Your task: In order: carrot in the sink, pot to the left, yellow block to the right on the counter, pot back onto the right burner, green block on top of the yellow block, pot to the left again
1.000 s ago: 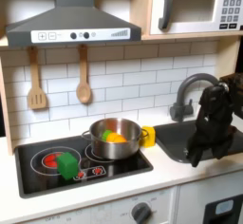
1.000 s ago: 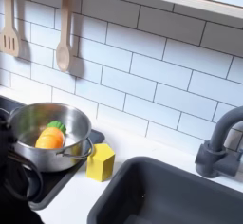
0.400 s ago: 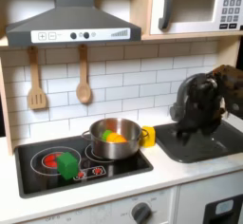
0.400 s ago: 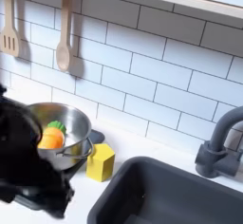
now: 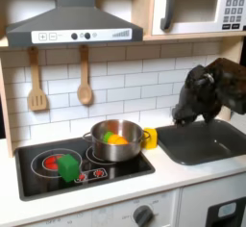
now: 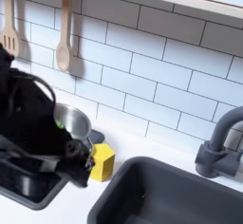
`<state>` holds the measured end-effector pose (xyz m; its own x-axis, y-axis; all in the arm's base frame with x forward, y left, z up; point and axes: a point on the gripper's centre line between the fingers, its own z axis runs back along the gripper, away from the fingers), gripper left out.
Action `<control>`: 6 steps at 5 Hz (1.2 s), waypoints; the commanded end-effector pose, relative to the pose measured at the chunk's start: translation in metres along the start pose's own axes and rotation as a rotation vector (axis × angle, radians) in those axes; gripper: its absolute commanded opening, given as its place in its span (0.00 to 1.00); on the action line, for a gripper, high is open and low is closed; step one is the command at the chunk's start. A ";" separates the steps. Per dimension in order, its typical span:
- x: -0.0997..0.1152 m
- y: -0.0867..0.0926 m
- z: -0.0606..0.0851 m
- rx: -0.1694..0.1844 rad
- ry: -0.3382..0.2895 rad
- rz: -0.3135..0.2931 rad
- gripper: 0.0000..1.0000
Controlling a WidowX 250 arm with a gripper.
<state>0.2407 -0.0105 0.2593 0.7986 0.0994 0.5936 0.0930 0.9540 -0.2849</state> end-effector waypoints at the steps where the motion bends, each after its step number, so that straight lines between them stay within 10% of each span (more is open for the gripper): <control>1: 0.031 -0.011 0.002 -0.106 -0.172 -0.061 1.00; 5: 0.084 -0.028 0.008 -0.174 -0.373 -0.070 1.00; 6: 0.087 -0.030 0.002 -0.290 -0.333 -0.071 1.00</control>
<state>0.3057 -0.0334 0.3192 0.5583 0.1577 0.8145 0.3466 0.8476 -0.4017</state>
